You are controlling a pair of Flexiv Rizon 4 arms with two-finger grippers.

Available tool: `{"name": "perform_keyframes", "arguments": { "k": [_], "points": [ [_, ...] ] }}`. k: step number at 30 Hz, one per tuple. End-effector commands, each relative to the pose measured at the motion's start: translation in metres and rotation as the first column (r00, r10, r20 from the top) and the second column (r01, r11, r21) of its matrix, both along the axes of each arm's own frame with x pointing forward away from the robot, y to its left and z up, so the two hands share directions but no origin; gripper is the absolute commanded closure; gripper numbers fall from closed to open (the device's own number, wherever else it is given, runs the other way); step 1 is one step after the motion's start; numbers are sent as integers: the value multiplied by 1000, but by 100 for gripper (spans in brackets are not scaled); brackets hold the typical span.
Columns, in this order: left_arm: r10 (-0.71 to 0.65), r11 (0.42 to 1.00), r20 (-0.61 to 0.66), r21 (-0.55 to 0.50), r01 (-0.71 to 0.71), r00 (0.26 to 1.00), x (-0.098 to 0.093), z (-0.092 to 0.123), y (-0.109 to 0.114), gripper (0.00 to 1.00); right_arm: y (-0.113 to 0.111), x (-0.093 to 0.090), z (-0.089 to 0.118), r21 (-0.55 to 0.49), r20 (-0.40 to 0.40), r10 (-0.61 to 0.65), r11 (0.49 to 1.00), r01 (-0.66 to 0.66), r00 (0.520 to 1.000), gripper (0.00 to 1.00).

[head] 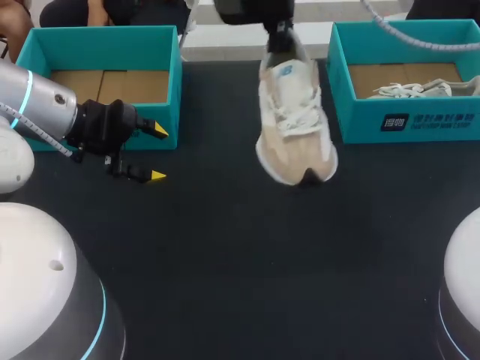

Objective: Take the shoe out of the shoebox, open the shoe tongue, remove and reinsert the insole, then place the shoe into the shoebox

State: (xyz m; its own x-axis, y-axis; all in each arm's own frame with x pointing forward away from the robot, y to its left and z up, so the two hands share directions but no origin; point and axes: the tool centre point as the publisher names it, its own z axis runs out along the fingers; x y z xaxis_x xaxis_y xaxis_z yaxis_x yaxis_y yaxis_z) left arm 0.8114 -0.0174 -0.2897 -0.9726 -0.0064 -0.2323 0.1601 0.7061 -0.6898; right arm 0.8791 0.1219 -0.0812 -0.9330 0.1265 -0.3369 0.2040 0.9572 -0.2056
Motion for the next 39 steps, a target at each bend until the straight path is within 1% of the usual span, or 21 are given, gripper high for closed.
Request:
{"name": "perform_keyframes", "arguments": {
  "k": [1,3,4,5,30,32,33,35,36,37,39],
  "points": [
    [1,1000,0,4,-1,1000,-1,0,-1,0,-75,12,-2,85,-30,69,994,-66,997,100],
    [1,1000,0,4,-1,1000,-1,0,-1,0,-93,17,-5,101,-32,81,992,-77,996,100],
    [1,1000,0,4,-1,1000,-1,0,-1,0,-107,20,-7,103,-18,74,992,-72,997,100],
    [1,1000,0,4,-1,1000,-1,0,-1,0,-118,22,-9,126,-9,58,990,-57,998,100],
    [1,1000,0,4,-1,1000,-1,0,-1,0,-118,22,-9,126,-9,58,990,-57,998,100],
    [1,1000,0,4,-1,1000,-1,0,-1,0,-130,35,-15,160,-11,46,986,-44,999,100],
    [1,1000,0,4,-1,1000,-1,0,-1,0,-136,41,-19,145,-27,64,988,-60,998,100],
    [1,1000,0,4,-1,1000,-1,0,-1,0,-152,55,-23,150,-30,64,987,-59,997,100],
    [1,1000,0,4,-1,1000,-1,0,-1,0,-160,62,-24,133,-42,82,988,-76,996,100],
    [1,1000,0,4,-1,1000,-1,0,-1,0,-170,69,-25,116,-53,83,990,-76,995,100],
    [1,1000,0,4,-1,1000,-1,0,-1,0,-189,81,-26,113,-50,67,992,-61,997,100]
  ]
}}
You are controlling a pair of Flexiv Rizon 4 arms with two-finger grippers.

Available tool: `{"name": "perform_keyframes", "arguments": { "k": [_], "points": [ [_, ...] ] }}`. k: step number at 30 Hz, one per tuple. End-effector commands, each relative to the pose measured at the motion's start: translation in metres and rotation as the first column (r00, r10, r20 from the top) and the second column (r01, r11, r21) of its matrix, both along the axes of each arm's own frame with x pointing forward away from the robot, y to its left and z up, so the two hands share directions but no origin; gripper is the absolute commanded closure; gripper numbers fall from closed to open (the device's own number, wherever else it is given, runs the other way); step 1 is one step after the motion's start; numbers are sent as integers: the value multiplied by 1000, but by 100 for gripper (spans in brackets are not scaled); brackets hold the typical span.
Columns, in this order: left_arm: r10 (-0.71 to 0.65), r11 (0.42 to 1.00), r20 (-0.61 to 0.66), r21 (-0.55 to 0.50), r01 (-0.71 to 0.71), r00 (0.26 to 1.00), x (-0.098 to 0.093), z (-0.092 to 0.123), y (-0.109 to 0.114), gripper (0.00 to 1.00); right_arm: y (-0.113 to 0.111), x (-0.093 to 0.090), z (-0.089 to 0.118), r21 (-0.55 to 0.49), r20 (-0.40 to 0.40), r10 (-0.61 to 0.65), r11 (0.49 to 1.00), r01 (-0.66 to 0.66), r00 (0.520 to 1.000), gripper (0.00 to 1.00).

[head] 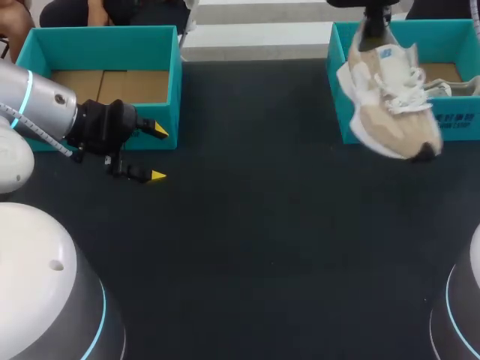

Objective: Take the shoe out of the shoebox, open the shoe tongue, remove and reinsert the insole, then place the shoe into the shoebox

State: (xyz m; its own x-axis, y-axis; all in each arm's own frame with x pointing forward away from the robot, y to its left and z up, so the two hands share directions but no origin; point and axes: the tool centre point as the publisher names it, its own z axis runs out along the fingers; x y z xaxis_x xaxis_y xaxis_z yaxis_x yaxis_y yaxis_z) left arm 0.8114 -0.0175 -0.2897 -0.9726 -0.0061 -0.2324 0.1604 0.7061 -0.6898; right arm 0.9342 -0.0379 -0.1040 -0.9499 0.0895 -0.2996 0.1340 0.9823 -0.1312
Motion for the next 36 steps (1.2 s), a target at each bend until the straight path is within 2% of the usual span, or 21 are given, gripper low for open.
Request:
{"name": "perform_keyframes", "arguments": {
  "k": [1,6,12,19,22,36],
  "points": [
    [1,1000,0,4,-1,1000,-1,0,0,0,-39,33,-4,20,-26,14,1000,-14,1000,100],
    [1,1000,0,4,-1,1000,-1,0,0,0,-83,67,-8,-14,-34,42,999,-43,999,100],
    [1,1000,0,4,-1,1000,-1,0,0,0,-129,111,-17,-104,-40,54,993,-58,998,100],
    [1,1000,0,4,-1,1000,-1,0,0,0,-158,146,-27,-145,-24,49,988,-52,999,100],
    [1,1000,0,4,-1,1000,-1,0,0,0,-167,147,-28,-147,5,-1,989,2,1000,100],
    [1,1000,0,4,-1,1000,-1,0,0,0,-167,147,-28,-147,5,-1,989,2,1000,100]
  ]
}}
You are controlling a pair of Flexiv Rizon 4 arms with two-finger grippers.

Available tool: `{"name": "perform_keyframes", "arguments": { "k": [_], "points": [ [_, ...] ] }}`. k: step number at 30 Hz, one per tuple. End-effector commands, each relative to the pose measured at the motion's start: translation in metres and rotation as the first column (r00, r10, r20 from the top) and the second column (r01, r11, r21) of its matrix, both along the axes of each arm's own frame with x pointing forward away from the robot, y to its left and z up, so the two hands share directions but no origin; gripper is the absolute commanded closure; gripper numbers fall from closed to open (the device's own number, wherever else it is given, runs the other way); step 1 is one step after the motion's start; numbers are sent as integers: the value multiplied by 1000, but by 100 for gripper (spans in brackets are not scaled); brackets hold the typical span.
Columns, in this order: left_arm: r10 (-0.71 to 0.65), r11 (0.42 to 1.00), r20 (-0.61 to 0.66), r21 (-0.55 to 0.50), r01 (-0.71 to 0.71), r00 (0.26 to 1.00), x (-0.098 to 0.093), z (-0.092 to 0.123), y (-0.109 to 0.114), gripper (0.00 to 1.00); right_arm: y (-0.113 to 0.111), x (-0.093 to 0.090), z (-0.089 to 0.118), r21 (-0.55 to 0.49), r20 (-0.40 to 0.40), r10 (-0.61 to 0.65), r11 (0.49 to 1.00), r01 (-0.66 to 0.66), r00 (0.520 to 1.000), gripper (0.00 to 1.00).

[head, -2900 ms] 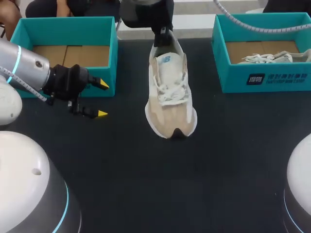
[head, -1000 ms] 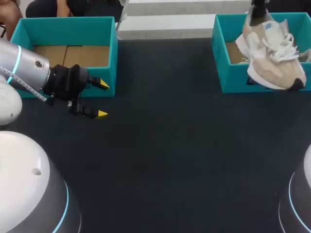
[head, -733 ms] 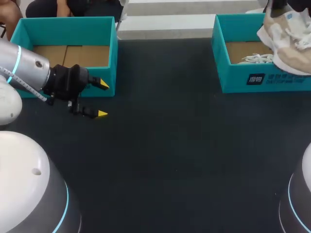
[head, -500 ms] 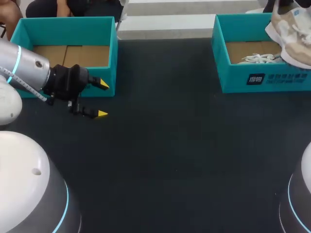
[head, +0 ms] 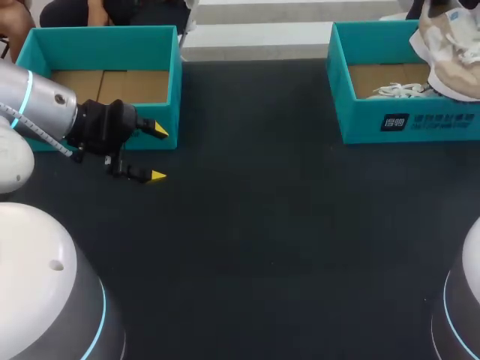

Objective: Take the shoe out of the shoebox, open the shoe tongue, remove and reinsert the insole, then place the shoe into the shoebox

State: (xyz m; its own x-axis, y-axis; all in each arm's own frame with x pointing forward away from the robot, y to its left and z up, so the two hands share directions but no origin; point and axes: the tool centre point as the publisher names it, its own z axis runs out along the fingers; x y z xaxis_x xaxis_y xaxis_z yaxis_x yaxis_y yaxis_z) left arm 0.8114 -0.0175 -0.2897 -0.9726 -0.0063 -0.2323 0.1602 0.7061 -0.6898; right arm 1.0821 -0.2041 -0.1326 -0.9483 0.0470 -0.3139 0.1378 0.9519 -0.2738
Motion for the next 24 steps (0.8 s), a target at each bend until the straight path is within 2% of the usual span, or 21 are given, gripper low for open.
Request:
{"name": "perform_keyframes", "arguments": {
  "k": [1,2,3,6,14,20,22,24],
  "points": [
    [1,1000,0,4,-1,1000,-1,0,0,0,-4,4,-1,-16,-1,-36,999,36,999,100],
    [1,1000,0,4,-1,1000,-1,0,0,0,-5,6,-2,-13,2,-48,999,49,999,100],
    [1,1000,0,4,-1,1000,-1,0,0,0,-11,18,-6,-21,-2,-100,995,100,995,100],
    [1,1000,0,4,-1,1000,-1,0,0,0,-24,43,-15,-40,6,-139,990,139,990,100],
    [1,1000,0,4,-1,1000,-1,0,0,0,-61,100,-25,-53,52,-149,987,152,987,100],
    [1,1000,0,4,-1,1000,-1,0,0,0,-87,111,-30,-28,53,-206,978,208,977,100],
    [1,1000,0,4,-1,1000,-1,0,0,0,-91,111,-28,-35,69,-258,965,260,964,100],
    [1,1000,0,4,-1,1000,-1,0,0,0,-95,109,-26,-37,89,-354,933,358,931,100]
  ]
}}
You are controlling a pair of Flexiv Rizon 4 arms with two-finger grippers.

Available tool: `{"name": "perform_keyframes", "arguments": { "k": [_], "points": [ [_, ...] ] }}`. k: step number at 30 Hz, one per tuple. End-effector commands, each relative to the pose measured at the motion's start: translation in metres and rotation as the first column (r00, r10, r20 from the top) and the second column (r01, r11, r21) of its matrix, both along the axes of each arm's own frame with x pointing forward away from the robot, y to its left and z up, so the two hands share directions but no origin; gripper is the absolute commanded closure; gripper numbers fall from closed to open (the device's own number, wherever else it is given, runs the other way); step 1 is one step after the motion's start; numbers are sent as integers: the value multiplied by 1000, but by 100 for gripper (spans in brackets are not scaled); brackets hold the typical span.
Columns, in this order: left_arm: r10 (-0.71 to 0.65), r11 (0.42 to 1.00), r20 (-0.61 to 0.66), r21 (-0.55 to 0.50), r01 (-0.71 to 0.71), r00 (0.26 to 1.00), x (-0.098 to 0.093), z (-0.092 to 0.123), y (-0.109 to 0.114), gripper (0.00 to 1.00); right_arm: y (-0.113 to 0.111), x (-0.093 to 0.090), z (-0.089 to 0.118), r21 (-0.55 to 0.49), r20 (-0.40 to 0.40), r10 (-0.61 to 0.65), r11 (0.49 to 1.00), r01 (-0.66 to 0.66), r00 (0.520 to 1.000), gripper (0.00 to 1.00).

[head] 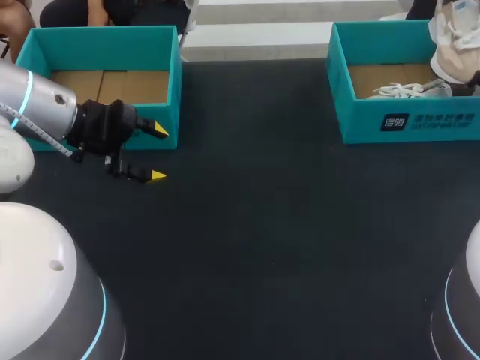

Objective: Take the shoe out of the shoebox, open the shoe tongue, remove and reinsert the insole, then place the shoe into the shoebox

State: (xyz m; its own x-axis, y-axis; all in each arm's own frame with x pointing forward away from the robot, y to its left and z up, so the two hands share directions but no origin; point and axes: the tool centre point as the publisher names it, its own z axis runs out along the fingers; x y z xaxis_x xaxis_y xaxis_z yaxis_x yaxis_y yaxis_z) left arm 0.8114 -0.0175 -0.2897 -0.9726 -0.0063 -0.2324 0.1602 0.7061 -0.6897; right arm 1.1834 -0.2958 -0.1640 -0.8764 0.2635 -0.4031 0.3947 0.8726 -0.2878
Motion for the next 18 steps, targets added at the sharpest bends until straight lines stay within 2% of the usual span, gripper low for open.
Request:
{"name": "perform_keyframes", "arguments": {
  "k": [1,5,6,9,11,12,13,16,18],
  "points": [
    [1,1000,0,4,-1,1000,-1,0,0,0,-6,6,6,13,8,-168,986,168,986,100],
    [1,1000,0,4,-1,1000,-1,0,0,0,-7,1,10,33,50,-330,944,329,943,100],
    [1,1000,0,4,-1,1000,-1,0,0,0,-8,-2,11,35,62,-423,906,422,904,100],
    [1,1000,0,4,-1,1000,-1,0,0,0,-10,-6,14,76,92,-543,840,538,835,100],
    [1,1000,0,4,-1,1000,-1,0,0,0,-14,-11,18,126,125,-651,759,639,749,100],
    [1,1000,0,4,-1,1000,-1,0,0,0,-14,-12,18,136,128,-670,742,657,731,100],
    [1,1000,0,4,-1,1000,-1,0,0,0,-16,-15,18,143,135,-709,706,694,693,100],
    [1,1000,0,4,-1,1000,-1,0,0,0,-20,-27,20,197,157,-830,557,807,535,100],
    [1,1000,0,4,-1,1000,-1,0,0,0,-21,-35,22,179,167,-886,458,871,432,100]
  ]
}}
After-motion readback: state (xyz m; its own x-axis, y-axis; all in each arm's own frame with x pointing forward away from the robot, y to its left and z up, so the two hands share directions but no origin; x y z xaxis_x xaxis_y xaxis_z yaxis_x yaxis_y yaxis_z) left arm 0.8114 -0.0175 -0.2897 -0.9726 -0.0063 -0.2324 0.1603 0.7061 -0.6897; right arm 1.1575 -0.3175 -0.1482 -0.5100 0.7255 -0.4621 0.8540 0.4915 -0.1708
